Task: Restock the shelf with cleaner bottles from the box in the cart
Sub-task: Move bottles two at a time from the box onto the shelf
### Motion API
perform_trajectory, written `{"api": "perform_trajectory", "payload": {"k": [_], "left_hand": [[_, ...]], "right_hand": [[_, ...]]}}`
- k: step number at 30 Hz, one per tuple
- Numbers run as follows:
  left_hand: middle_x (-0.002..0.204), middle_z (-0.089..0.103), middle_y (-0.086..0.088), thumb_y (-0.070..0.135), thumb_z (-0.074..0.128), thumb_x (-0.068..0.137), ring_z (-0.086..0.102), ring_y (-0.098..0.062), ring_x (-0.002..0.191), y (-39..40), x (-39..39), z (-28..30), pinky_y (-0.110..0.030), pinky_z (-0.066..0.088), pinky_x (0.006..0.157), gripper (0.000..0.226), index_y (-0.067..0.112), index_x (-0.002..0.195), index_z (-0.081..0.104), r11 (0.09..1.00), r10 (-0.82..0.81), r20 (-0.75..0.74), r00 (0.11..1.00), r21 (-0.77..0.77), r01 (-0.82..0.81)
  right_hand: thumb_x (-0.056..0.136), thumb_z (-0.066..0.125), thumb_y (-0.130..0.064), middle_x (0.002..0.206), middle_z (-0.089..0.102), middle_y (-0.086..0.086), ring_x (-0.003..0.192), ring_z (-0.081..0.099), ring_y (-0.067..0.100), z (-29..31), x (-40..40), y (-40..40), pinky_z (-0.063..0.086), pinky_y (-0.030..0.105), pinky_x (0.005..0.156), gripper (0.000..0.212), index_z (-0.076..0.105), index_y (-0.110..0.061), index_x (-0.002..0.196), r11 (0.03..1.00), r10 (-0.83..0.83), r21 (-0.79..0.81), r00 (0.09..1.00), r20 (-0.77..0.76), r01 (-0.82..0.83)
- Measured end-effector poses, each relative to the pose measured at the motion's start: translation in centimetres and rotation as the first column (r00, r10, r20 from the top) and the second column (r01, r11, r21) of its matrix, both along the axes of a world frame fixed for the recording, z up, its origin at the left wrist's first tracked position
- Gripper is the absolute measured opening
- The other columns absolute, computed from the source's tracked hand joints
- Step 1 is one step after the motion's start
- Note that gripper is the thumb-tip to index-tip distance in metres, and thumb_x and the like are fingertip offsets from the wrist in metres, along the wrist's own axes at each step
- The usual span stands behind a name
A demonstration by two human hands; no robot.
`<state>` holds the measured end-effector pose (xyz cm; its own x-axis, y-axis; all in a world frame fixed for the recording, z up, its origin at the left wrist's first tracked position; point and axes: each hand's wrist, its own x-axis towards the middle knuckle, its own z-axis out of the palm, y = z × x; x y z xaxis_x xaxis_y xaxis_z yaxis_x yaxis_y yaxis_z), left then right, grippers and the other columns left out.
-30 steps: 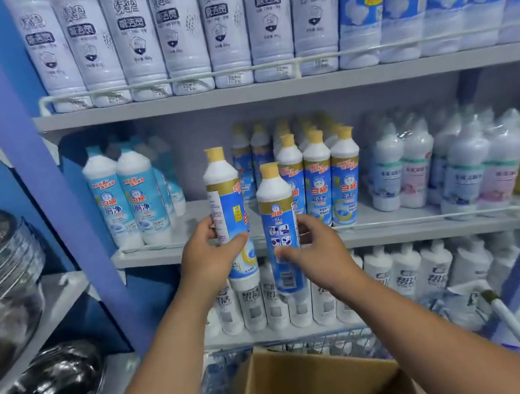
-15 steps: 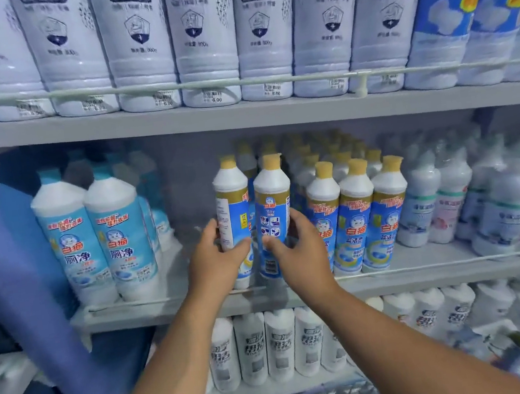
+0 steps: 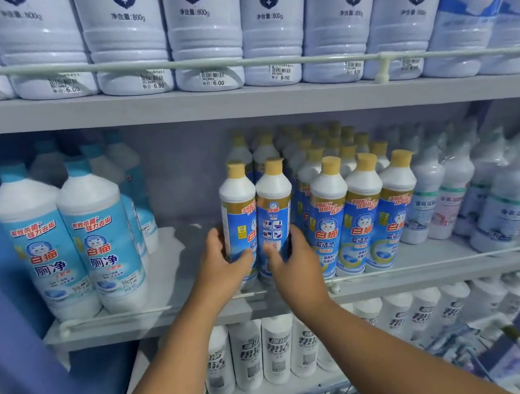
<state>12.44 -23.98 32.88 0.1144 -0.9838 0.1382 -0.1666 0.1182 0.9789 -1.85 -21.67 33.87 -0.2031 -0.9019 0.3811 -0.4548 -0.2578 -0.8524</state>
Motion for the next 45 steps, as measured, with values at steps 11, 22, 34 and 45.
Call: {"api": "perform_trajectory", "payload": {"k": [11,22,34,45], "left_hand": [[0.102,0.072,0.011,0.028,0.09,0.071,0.069,-0.005,0.091,-0.3,0.7,-1.1,-0.034,0.058,0.08,0.049,0.036,0.107,0.057,0.995,0.1,0.101,0.99,-0.026,-0.098],[0.111,0.062,0.002,0.039,0.089,0.069,0.064,-0.01,0.087,-0.2,0.1,-1.4,-0.03,0.054,0.074,0.057,0.028,0.116,0.059,0.98,0.196,0.185,0.963,-0.067,-0.186],[0.114,0.06,0.0,0.029,0.083,0.079,0.065,-0.005,0.087,-0.1,1.2,-1.4,-0.022,0.05,0.071,0.041,0.025,0.117,0.066,0.979,0.196,0.194,0.961,-0.088,-0.182],[0.119,0.059,-0.001,0.03,0.08,0.083,0.065,-0.004,0.092,0.1,1.5,-1.9,-0.019,0.049,0.073,0.045,0.027,0.124,0.062,0.98,0.191,0.15,0.97,-0.083,-0.18]], "right_hand": [[0.088,0.073,-0.03,0.116,0.062,-0.001,0.107,0.061,0.015,-1.7,0.9,-0.4,0.054,0.038,0.091,0.038,0.049,-0.02,0.116,0.99,-0.097,0.104,0.995,-0.013,0.098],[0.083,0.08,-0.023,0.122,0.062,0.0,0.111,0.061,0.014,-1.8,0.7,-0.9,0.053,0.032,0.092,0.051,0.044,-0.016,0.118,0.988,-0.082,0.134,0.996,0.038,0.076],[0.074,0.085,-0.038,0.124,0.051,0.004,0.12,0.049,0.02,-1.5,1.6,-1.9,0.046,0.037,0.102,0.074,0.045,-0.013,0.131,0.984,-0.05,0.167,0.998,-0.039,0.056],[0.089,0.063,-0.018,0.135,0.053,-0.001,0.125,0.051,0.012,-2.2,2.3,-0.6,0.046,0.037,0.106,0.067,0.031,-0.021,0.148,0.997,0.041,0.064,0.998,-0.037,-0.039]]}}
